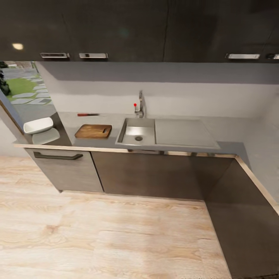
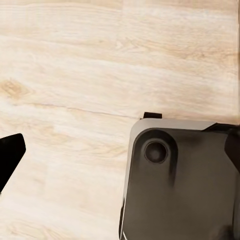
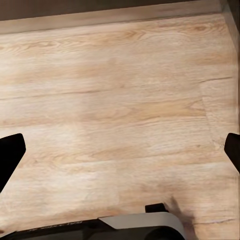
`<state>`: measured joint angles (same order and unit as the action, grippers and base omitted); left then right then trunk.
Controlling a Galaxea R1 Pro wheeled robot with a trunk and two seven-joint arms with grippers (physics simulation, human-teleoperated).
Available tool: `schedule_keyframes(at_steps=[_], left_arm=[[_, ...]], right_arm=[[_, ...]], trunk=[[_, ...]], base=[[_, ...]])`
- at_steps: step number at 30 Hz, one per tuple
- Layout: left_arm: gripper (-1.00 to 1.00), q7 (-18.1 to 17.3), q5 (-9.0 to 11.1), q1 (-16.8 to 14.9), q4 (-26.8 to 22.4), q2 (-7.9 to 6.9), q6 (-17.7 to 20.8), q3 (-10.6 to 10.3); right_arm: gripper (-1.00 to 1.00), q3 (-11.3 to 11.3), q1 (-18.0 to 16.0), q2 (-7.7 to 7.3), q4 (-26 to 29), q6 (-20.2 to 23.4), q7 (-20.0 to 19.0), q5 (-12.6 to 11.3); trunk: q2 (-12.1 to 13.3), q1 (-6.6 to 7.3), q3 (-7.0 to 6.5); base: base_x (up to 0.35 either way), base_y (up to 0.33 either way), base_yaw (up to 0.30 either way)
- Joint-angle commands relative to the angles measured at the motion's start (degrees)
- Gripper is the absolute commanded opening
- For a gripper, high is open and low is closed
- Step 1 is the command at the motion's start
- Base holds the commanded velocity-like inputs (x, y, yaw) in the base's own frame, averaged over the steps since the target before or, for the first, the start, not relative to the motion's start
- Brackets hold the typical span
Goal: In the kitchen, take the Vidalia onion out of the sink, dice it on the chopping board with the paring knife, put the diced onion into the bowl on the countertop, then place both the paring knife and the chopping board into the sink.
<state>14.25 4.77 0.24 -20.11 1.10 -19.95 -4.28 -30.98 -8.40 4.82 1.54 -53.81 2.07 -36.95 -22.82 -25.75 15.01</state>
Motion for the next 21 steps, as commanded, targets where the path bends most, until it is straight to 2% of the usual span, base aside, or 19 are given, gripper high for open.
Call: schedule_keyframes(at_steps=[1, 9, 15, 16, 17, 19, 20, 21], left_arm=[[1.00, 0.3, 0.5, 0.0, -0.1, -0.04, -0.1, -0.5], [1.00, 0.3, 0.5, 0.0, -0.1, 0.04, -0.1, -0.5], [1.00, 0.5, 0.4, 0.0, -1.8, 0.26, 1.0, -0.3], [1.00, 0.6, 0.4, 0.0, -5.3, 0.68, 4.3, -0.3], [1.00, 0.6, 0.4, 0.0, -6.5, 0.78, 5.9, -0.3], [1.00, 0.6, 0.4, 0.0, -13.2, 1.24, 14.9, -0.3], [1.00, 0.6, 0.4, 0.0, -15.2, 1.37, 17.6, -0.3], [1.00, 0.4, 0.5, 0.0, -26.5, 1.75, 31.3, -0.3]], right_arm=[[1.00, -0.5, 0.0, 0.02, 0.0, -0.2, 0.2, -0.3], [1.00, -0.5, 0.0, 0.02, 0.0, -0.2, 0.2, -0.3], [1.00, -0.5, 0.0, 0.10, 0.0, -0.2, 0.3, -0.3], [1.00, -0.4, 0.0, 0.03, 0.0, -0.2, 0.4, -0.3], [1.00, -0.4, 0.0, -0.02, 0.0, -0.2, 0.4, -0.3], [1.00, -0.4, 0.0, -0.24, 0.0, -0.1, 0.4, -0.4], [1.00, -0.3, 0.0, -0.26, 0.1, 0.0, 0.4, -0.4], [1.00, -0.3, 0.0, -0.27, 0.1, 1.2, 0.5, -0.5]], trunk=[[-0.1, -0.03, 0.03], [-0.1, -0.03, -0.38], [-0.1, -0.03, -0.46], [-0.1, -0.03, -0.46], [-0.1, -0.03, -0.46], [-0.1, -0.03, -0.46], [-0.1, -0.03, -0.46], [-0.1, -0.03, -0.47]], base=[[0.000, 0.000, -0.213], [0.000, 0.000, -0.205], [0.000, 0.000, -0.047], [0.000, 0.000, -0.006], [0.000, 0.000, -0.005], [0.000, 0.000, -0.002], [0.000, 0.000, -0.001], [0.000, 0.000, 0.000]])
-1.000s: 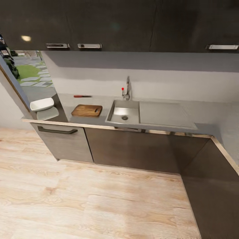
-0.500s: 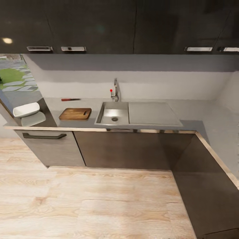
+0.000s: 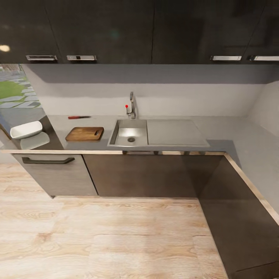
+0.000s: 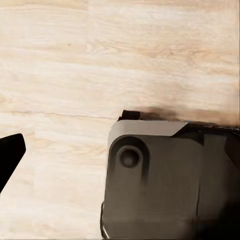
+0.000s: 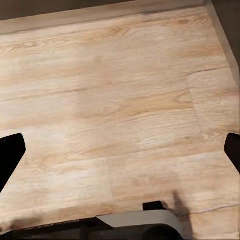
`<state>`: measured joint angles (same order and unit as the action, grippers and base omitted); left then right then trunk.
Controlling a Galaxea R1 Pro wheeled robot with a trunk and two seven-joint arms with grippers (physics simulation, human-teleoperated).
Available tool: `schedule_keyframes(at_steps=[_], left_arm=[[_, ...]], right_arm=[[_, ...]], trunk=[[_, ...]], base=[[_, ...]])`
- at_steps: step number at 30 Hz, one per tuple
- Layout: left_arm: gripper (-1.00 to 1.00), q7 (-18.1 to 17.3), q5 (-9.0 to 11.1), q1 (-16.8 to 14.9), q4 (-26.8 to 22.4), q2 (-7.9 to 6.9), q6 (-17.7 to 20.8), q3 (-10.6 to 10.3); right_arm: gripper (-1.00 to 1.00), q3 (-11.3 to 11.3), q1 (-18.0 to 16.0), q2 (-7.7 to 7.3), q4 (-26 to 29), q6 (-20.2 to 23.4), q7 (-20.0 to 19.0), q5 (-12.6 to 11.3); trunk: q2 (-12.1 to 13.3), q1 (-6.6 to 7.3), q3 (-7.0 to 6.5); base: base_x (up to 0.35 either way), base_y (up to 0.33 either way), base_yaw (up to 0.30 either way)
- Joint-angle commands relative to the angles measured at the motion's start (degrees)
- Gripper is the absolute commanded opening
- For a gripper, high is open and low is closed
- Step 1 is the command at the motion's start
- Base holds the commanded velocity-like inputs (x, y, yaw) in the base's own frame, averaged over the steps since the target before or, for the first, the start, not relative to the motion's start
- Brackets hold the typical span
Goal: In the kitchen, take the Vidalia onion out of the sink, dice it on the chopping board with the paring knife, put the diced onion into the bowl on the countertop, then place both the paring knife and the chopping board into the sink.
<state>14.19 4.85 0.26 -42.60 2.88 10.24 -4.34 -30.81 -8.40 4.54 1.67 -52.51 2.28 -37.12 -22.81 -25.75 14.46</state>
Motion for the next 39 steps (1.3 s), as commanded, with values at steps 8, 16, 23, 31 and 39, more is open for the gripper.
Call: schedule_keyframes(at_steps=[8, 16, 23, 31, 39], left_arm=[[1.00, 0.2, 0.4, -0.4, -30.6, 0.95, 25.6, -2.9], [1.00, 0.5, -0.7, -6.4, -41.1, 4.87, 37.7, -8.9], [1.00, 0.7, -0.9, -18.9, -44.5, 5.51, 46.1, -10.0], [1.00, 0.7, -0.2, -45.8, -35.3, 5.83, 47.9, -10.0], [1.00, 0.6, 7.3, -64.9, -21.0, 5.90, 48.0, -9.9]], right_arm=[[1.00, -0.5, 0.0, -0.05, 0.0, 3.3, 0.2, -0.4], [1.00, -0.5, 0.0, -0.14, 0.0, 3.5, 0.2, -0.4], [1.00, -0.5, 0.0, -0.16, 0.0, 3.6, 0.3, -0.4], [1.00, -0.5, 0.0, -0.23, 0.0, 9.0, 0.2, -0.3], [1.00, -0.5, 0.0, -0.23, 0.0, 9.3, 0.3, -0.3]], trunk=[[-0.1, -0.03, 0.09], [-0.1, -0.03, 0.09], [-0.1, -0.03, 0.09], [-0.1, -0.03, 0.09], [-0.1, -0.03, 0.09]], base=[[0.000, 0.000, 0.000], [0.000, 0.000, 0.000], [0.000, 0.000, 0.000], [0.000, 0.000, 0.000], [0.000, 0.000, 0.000]])
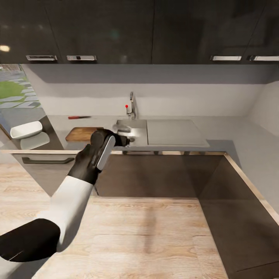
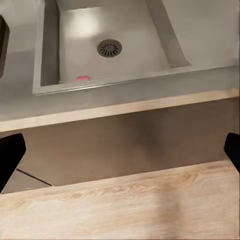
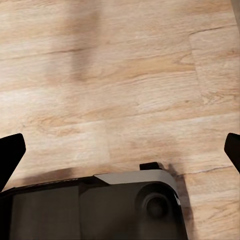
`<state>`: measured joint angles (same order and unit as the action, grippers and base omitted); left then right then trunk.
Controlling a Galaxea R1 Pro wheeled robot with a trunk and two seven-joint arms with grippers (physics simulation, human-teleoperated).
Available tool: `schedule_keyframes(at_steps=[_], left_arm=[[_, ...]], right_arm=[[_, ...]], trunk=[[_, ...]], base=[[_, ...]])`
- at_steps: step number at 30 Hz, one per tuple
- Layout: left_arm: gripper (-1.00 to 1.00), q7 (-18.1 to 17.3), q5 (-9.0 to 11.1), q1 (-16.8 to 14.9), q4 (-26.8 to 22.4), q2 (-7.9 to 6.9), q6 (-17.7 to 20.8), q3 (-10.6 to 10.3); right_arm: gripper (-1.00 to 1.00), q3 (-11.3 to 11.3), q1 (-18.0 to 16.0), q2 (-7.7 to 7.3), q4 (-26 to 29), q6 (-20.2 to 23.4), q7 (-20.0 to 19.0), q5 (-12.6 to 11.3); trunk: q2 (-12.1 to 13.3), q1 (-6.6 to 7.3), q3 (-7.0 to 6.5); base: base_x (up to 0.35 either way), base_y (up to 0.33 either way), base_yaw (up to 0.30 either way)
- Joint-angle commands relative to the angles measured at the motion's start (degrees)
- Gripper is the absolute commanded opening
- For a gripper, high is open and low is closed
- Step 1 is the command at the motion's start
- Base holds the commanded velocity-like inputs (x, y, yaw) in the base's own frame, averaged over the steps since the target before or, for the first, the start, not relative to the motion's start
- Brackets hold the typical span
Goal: In the kitchen, take the Vidalia onion out of the sink, dice it on the chopping board with the paring knife, put the diced onion into the bowl on the countertop, then place both the paring knife and the chopping board into the sink.
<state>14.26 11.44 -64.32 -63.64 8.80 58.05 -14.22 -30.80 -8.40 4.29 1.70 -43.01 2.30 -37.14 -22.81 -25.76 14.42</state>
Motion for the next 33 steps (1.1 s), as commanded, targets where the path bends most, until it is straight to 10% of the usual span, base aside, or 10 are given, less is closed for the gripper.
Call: schedule_keyframes(at_steps=[1, 10, 17, 33], left_arm=[[1.00, 0.6, 2.3, -3.4, 2.4, -0.01, 0.2, 0.0], [1.00, 0.7, 11.9, -21.0, 22.8, -0.04, -0.1, 0.1], [1.00, 0.4, 13.3, -21.9, 32.1, -0.41, 0.1, 0.1], [1.00, 0.4, 13.3, -22.1, 28.5, -1.64, 0.2, 0.0]], right_arm=[[1.00, -0.5, 0.0, 0.01, 0.0, -0.2, 0.2, -0.3], [1.00, -0.5, 0.0, 0.01, 0.0, -0.1, 0.2, -0.3], [1.00, -0.6, 0.0, 0.14, 0.0, -0.2, 0.2, -0.3], [1.00, -0.6, 0.0, 0.13, 0.0, -0.3, 0.2, -0.4]], trunk=[[-0.1, -0.03, 0.12], [-0.1, -0.03, 0.12], [-0.1, -0.03, 0.12], [-0.1, -0.03, 0.12]], base=[[0.000, 0.000, 0.000], [0.000, 0.000, 0.000], [0.000, 0.000, 0.000], [0.024, -0.013, 0.000]])
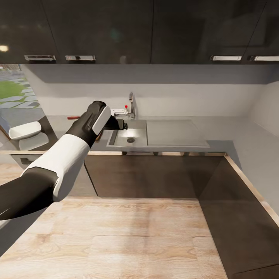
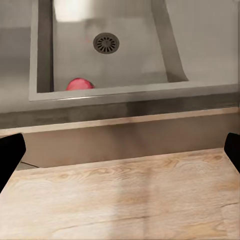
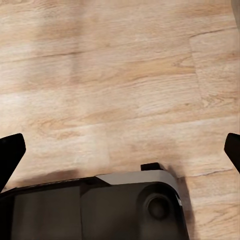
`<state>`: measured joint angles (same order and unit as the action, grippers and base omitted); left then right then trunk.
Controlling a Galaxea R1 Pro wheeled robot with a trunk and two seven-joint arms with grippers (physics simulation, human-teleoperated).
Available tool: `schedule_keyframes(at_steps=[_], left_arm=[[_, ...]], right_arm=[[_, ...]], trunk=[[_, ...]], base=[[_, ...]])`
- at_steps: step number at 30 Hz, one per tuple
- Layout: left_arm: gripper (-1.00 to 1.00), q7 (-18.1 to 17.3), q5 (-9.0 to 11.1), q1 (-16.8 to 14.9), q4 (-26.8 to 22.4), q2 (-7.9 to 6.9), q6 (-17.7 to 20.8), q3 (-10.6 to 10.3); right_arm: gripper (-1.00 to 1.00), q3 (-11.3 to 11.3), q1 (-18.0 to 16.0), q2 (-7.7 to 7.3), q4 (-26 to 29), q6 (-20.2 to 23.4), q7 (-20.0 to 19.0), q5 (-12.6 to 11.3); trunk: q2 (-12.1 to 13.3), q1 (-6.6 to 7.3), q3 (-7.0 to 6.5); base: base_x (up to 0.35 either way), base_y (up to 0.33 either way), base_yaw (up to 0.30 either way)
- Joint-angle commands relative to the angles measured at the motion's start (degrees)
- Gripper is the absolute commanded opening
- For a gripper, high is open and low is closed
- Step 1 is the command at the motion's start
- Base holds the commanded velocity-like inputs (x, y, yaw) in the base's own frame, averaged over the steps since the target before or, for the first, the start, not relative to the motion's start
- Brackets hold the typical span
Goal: In the kitchen, take the Vidalia onion out of the sink, dice it on the chopping board with the paring knife, put the diced onion into the bowl on the countertop, then place both the paring knife and the chopping board into the sink.
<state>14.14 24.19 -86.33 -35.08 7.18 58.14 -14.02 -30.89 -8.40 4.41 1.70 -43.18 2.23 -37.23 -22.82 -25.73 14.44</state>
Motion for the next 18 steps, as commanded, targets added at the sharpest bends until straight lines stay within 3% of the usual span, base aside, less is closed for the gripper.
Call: schedule_keyframes(at_steps=[1, 18], left_arm=[[1.00, 0.5, 0.6, -0.1, 0.0, -0.02, 0.1, -0.2], [1.00, 0.5, 0.6, -0.1, 4.9, 0.68, -0.1, -0.5]], right_arm=[[1.00, -0.5, 0.0, 0.01, 0.0, -0.1, 0.2, -0.3], [1.00, -0.5, 0.0, 0.05, 0.0, -0.1, 0.2, -0.3]], trunk=[[-0.1, -0.05, 0.11], [-0.1, -0.05, 0.11]], base=[[0.199, -0.113, 0.000], [0.273, -0.163, 0.000]])
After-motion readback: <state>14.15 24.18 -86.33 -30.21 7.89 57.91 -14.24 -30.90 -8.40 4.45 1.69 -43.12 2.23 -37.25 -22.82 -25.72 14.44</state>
